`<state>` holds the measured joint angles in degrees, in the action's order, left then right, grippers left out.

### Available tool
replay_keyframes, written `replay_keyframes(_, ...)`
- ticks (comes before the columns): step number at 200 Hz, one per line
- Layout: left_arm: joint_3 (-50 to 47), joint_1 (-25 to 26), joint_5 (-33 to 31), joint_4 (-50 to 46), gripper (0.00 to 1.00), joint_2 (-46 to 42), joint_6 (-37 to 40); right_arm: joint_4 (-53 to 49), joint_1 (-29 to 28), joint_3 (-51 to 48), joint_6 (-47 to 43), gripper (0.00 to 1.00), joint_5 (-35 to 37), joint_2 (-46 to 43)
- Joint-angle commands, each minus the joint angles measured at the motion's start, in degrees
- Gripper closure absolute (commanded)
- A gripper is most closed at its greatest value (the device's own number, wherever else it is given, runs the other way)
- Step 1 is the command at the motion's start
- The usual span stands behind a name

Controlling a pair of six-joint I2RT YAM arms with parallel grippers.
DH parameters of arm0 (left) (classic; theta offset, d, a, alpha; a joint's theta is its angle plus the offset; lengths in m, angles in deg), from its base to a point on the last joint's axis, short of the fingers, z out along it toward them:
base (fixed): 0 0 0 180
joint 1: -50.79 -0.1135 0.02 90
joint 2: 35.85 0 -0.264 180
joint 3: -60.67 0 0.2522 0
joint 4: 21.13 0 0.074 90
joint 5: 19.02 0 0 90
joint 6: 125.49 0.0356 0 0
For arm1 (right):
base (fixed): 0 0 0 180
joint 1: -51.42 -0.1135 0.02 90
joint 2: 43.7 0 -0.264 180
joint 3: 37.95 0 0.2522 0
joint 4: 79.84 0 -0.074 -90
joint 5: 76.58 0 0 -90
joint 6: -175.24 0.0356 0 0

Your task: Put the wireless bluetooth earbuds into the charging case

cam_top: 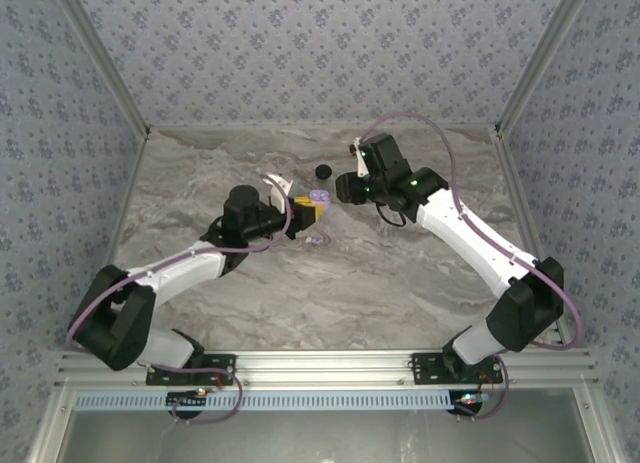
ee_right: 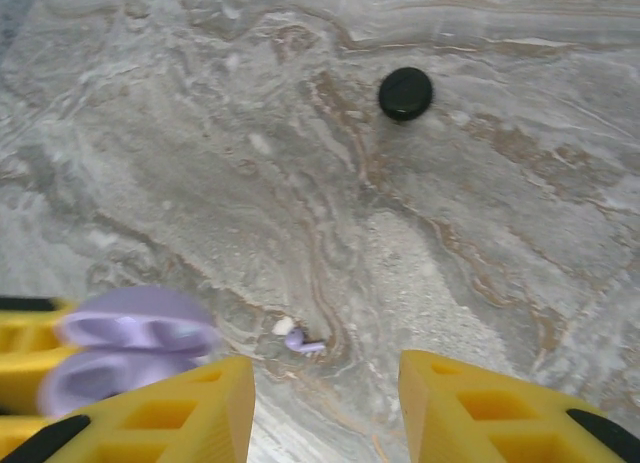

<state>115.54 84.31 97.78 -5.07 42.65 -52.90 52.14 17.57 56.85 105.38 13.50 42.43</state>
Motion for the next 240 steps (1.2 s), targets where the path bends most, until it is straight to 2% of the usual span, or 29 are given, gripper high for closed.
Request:
replay_keyframes(1,-0.3,0.3,-2.7,-5.7,0.81,-4.6,3.1,-3.9,1.2,-1.5,1.1,0.55,2.5,0.7)
replay_keyframes(30,0.7,0.2,-5.2,-14.2,0.81,-8.2,5.1,-3.4,2.3,-3.1,1.1,0.55,0.4,3.3)
replay_keyframes(103,-1.1,-1.9,-7.7,-21.4,0.81,-16.6,4.8,-0.9,1.2,-2.2,-3.1,0.56,-11.0,13.8)
replay_keyframes(150,-0.9,-3.4,-8.2,-25.6,0.8,-20.4,4.6,-1.5,-1.1,2.1,-5.9,0.56,-16.1,21.6)
replay_keyframes(240,-2.0,-5.0,-8.6,-27.9,0.8,-24.2,4.5,-6.7,-5.2,11.3,-10.4,0.56,-14.1,32.4)
